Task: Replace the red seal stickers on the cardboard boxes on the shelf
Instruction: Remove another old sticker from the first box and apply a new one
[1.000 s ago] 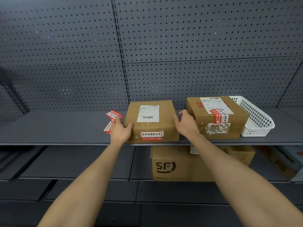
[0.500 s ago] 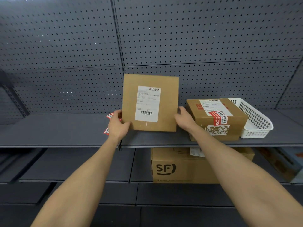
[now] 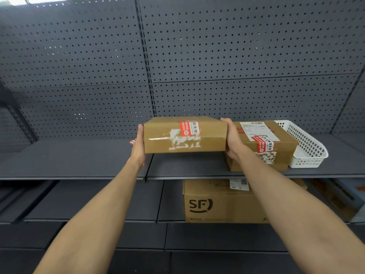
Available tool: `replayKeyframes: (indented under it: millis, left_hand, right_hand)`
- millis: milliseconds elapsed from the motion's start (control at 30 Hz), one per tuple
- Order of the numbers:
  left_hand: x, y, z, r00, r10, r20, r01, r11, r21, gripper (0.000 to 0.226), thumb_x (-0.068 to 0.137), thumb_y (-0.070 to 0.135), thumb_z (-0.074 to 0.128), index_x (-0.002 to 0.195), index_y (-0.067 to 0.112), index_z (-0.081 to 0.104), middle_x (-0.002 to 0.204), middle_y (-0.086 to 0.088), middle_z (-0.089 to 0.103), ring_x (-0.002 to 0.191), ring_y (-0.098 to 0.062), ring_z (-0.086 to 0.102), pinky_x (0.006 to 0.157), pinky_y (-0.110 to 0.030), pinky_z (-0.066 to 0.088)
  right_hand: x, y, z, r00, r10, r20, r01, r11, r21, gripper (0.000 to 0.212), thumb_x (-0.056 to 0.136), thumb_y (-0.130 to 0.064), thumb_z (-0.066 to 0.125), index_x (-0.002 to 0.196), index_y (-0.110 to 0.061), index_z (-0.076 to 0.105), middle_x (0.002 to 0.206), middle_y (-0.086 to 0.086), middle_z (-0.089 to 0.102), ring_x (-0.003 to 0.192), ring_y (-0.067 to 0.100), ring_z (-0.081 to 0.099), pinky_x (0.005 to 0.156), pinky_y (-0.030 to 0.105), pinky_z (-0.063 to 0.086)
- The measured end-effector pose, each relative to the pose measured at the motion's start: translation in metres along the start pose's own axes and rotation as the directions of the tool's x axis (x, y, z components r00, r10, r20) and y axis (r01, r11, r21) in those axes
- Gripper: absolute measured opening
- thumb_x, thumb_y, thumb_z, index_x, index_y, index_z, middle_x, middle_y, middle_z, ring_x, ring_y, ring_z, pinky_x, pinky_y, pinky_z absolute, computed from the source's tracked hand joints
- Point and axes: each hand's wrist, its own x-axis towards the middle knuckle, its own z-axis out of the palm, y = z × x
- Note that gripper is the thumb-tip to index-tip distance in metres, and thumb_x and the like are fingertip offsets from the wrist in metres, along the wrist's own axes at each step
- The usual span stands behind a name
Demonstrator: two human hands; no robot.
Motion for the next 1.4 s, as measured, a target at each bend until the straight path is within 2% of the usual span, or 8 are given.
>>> replayKeyframes:
  millis: [167,300,500,667,900,1100,1267,1400]
  left_hand:
    - [-0.011,0.001,0.010,0.998,0.040,0.051,-0.045,0.994,0.103,0.050,0.112,0.064,0.032,0.107,0.040,0.076,0.106,0.015,0.082,0.105,-0.005,0.075,0.101,-0.028,0.057]
    - [0.001,-0.009,0.005,0.993,-0.043,-0.113,0.062,0.983,0.172,0.039,0.110,0.053,0.046,0.092,0.033,0.074,0.094,0.010,0.074,0.104,-0.019,0.066,0.094,-0.036,0.048]
    - [-0.007,-0.025,0.008,0.992,-0.122,-0.026,0.123,0.992,0.031,0.046,0.107,0.063,0.049,0.120,0.026,0.074,0.114,0.003,0.077,0.108,-0.015,0.069,0.103,-0.036,0.049]
    - [-0.005,-0.040,0.010,0.995,-0.095,-0.016,0.096,0.949,0.301,0.046,0.102,0.043,0.065,0.139,0.015,0.070,0.135,-0.003,0.070,0.120,-0.023,0.064,0.098,-0.033,0.045]
    - [-0.001,-0.057,0.018,0.997,-0.030,-0.070,0.057,0.908,0.414,0.056,0.107,0.050,0.058,0.155,0.023,0.051,0.151,-0.002,0.060,0.129,-0.025,0.057,0.110,-0.045,0.046]
    - [-0.006,-0.041,0.035,0.886,0.464,0.002,-0.301,0.571,0.763,0.031,0.105,0.033,0.065,0.131,0.019,0.070,0.137,-0.002,0.069,0.130,-0.026,0.059,0.112,-0.045,0.047]
    - [-0.008,-0.026,0.057,0.868,0.409,0.283,-0.455,0.422,0.784,0.024,0.106,0.030,0.060,0.124,0.027,0.076,0.131,0.006,0.074,0.123,-0.019,0.065,0.110,-0.042,0.050]
    - [-0.008,-0.022,0.063,0.894,0.297,0.336,-0.435,0.387,0.813,0.025,0.103,0.032,0.065,0.123,0.024,0.078,0.129,0.003,0.074,0.120,-0.021,0.066,0.106,-0.039,0.053]
  right_hand:
    - [0.001,0.005,-0.005,1.000,0.010,-0.030,-0.011,1.000,-0.016,0.047,0.089,-0.065,0.055,0.100,-0.022,0.069,0.097,0.007,0.075,0.102,0.029,0.072,0.090,0.044,0.055]
    - [0.008,0.010,-0.004,0.996,0.022,-0.082,-0.028,0.997,-0.065,0.044,0.097,-0.056,0.053,0.110,-0.019,0.074,0.107,0.009,0.078,0.109,0.029,0.072,0.102,0.049,0.055]
    - [0.021,0.036,-0.008,0.984,0.092,-0.151,-0.129,0.959,-0.254,0.036,0.108,-0.036,0.046,0.128,-0.017,0.068,0.129,0.006,0.069,0.120,0.025,0.060,0.115,0.048,0.043]
    - [0.027,0.059,-0.014,0.989,0.079,-0.127,-0.127,0.892,-0.433,0.045,0.109,-0.014,0.041,0.151,-0.002,0.054,0.152,0.017,0.058,0.137,0.040,0.055,0.115,0.049,0.046]
    - [0.008,0.061,-0.006,0.987,-0.081,-0.137,-0.013,0.815,-0.579,0.048,0.116,-0.020,0.039,0.162,-0.011,0.041,0.163,0.012,0.047,0.150,0.033,0.045,0.121,0.043,0.037]
    - [0.002,0.054,0.003,0.901,-0.430,-0.049,0.251,0.613,-0.749,0.042,0.109,-0.025,0.060,0.150,-0.013,0.060,0.154,0.006,0.060,0.144,0.026,0.054,0.122,0.041,0.042]
    - [-0.004,0.044,0.028,0.867,-0.460,0.190,0.404,0.427,-0.809,0.025,0.107,-0.020,0.064,0.128,-0.017,0.077,0.144,-0.003,0.066,0.138,0.015,0.056,0.115,0.024,0.028]
    - [-0.002,0.048,0.037,0.882,-0.390,0.263,0.426,0.425,-0.798,0.023,0.107,-0.024,0.062,0.123,-0.020,0.078,0.136,-0.005,0.071,0.129,0.013,0.061,0.113,0.032,0.047]
